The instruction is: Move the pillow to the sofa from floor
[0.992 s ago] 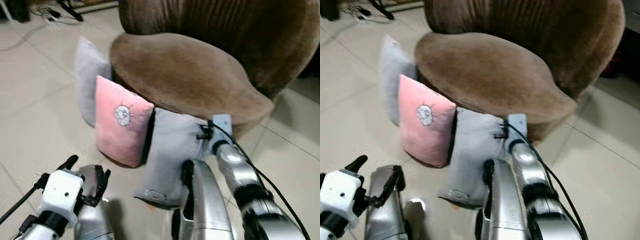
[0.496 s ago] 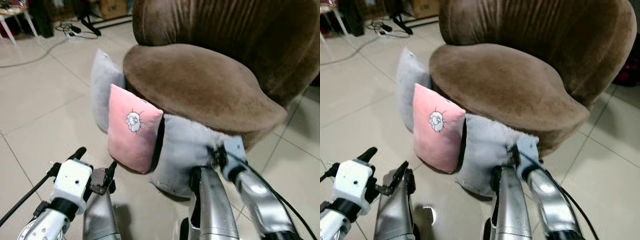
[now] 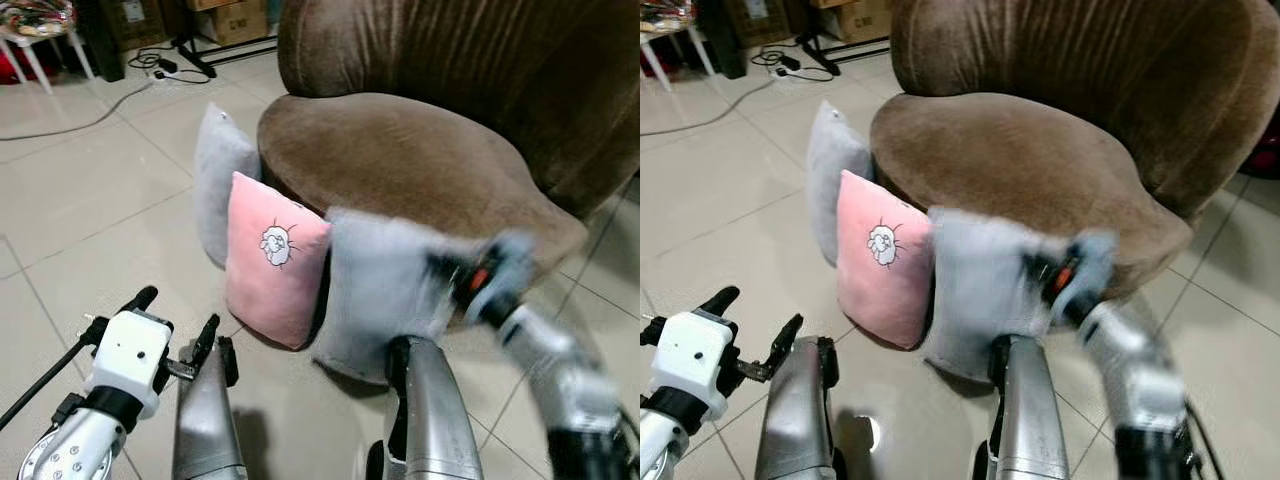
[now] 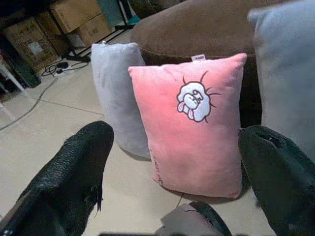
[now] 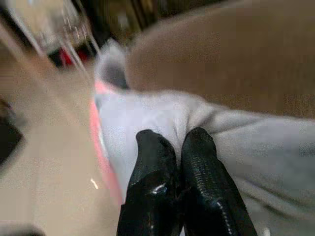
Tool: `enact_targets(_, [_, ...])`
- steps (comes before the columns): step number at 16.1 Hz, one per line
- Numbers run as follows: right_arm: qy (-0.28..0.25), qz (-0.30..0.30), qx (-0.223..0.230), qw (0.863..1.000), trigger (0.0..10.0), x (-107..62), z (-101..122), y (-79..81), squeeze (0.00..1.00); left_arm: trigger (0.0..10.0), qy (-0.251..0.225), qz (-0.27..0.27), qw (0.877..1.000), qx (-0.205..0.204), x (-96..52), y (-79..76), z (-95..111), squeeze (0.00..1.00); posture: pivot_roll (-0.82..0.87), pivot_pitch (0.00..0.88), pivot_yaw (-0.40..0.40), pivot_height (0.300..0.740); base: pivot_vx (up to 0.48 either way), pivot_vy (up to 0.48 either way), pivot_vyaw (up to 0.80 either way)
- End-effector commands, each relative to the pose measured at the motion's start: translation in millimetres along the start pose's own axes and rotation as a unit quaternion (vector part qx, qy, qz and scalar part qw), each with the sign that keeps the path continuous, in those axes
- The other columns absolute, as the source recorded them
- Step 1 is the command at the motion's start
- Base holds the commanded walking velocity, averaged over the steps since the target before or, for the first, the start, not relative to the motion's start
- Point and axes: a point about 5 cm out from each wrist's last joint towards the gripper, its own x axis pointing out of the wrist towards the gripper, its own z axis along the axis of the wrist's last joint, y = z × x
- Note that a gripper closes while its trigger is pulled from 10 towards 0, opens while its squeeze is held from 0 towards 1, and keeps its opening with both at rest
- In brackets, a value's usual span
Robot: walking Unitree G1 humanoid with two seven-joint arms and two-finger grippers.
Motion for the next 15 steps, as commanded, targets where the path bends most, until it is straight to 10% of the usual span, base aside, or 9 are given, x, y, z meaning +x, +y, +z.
enact_targets(1, [-0.144,0.058,0.012,0.988,0.0,1.2,67,14.5,0.0,10.0,-0.002,-0.008,1.0,0.004,1.9,0.3,2,0.0,0.06,0.0,-0.019,0.417,0.0,0.0,0.0])
enact_targets(7, [-0.285,0.076,0.032,0.955,0.0,8.7,149,38.7,0.0,10.0,-0.02,0.007,1.0,0.015,9.7,10.2,9,0.0,0.06,0.0,-0.015,0.417,0.0,0.0,0.0])
enact_targets(11, [-0.34,0.067,-0.032,0.938,0.0,20.4,202,65.4,0.0,10.0,-0.049,0.036,0.998,0.023,19.5,17.8,18,0.0,0.07,0.0,-0.044,0.417,0.0,0.0,0.0])
enact_targets(12, [-0.324,0.058,-0.059,0.942,6.3,26.1,200,69.4,0.0,10.0,-0.055,0.043,0.997,0.024,20.7,19.5,20,0.0,0.07,0.0,-0.053,0.417,0.0,0.0,0.0])
enact_targets(13, [-0.316,0.042,-0.078,0.945,6.3,29.6,199,70.6,0.0,10.0,-0.059,0.048,0.997,0.025,21.1,20.7,22,0.0,0.07,0.0,-0.053,0.417,0.0,0.0,0.0])
enact_targets(14, [-0.288,0.015,-0.106,0.952,10.0,38.6,190,71.0,0.0,10.0,-0.068,0.058,0.996,0.024,22.2,23.5,26,0.0,0.08,0.0,-0.062,0.417,0.0,0.0,0.0])
enact_targets(15, [-0.252,0.002,-0.083,0.964,10.0,51.6,166,74.6,0.0,10.0,-0.083,0.075,0.993,0.026,23.9,27.6,33,0.0,0.09,0.0,-0.079,0.417,0.0,0.0,0.0])
